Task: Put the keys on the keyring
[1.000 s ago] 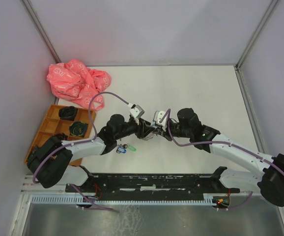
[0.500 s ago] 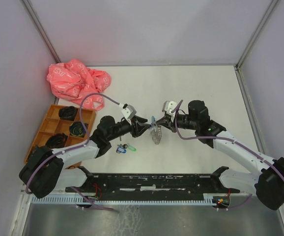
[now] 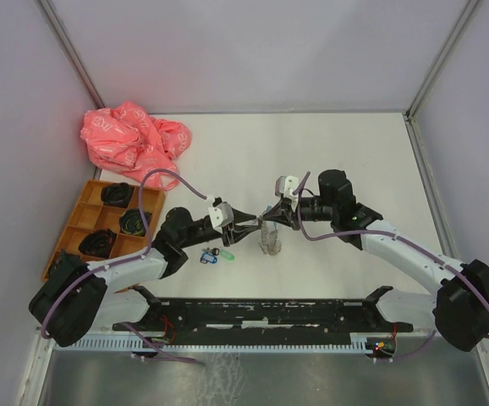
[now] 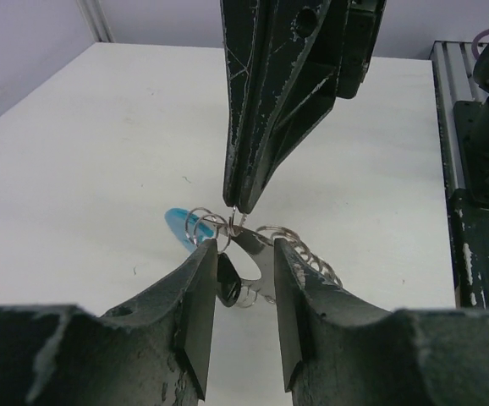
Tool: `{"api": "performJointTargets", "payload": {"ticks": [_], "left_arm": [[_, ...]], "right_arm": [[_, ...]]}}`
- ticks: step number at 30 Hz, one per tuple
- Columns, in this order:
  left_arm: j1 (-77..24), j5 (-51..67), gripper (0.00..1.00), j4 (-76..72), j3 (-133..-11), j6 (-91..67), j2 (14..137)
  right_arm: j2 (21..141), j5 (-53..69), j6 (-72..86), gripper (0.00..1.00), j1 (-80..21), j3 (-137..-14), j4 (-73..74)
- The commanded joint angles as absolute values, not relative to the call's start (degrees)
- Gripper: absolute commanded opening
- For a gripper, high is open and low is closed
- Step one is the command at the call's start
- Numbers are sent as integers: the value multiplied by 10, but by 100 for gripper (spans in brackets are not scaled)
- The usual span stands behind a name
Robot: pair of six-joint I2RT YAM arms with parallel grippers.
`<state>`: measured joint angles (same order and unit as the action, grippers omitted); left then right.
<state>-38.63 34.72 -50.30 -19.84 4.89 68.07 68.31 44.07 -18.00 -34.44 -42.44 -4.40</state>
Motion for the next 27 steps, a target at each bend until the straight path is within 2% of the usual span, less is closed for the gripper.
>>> {"api": "performJointTargets", "payload": {"ticks": [1,8,17,27], "left_arm": [[-385,357,39,-556,-203,109,686],[-386,366,37,-552,-217,122,702],[-386,381,29,-539,-230,121,715],[-385,386,29,-530,-234,116,715]], "right_arm": [[684,480,-191,1,-343,-454,-80],[678,490,-202,1,-343,-453,-68],[677,502,-212,1,-343,-452,-62],[671,509,-223,1,-343,-450,-51]]}}
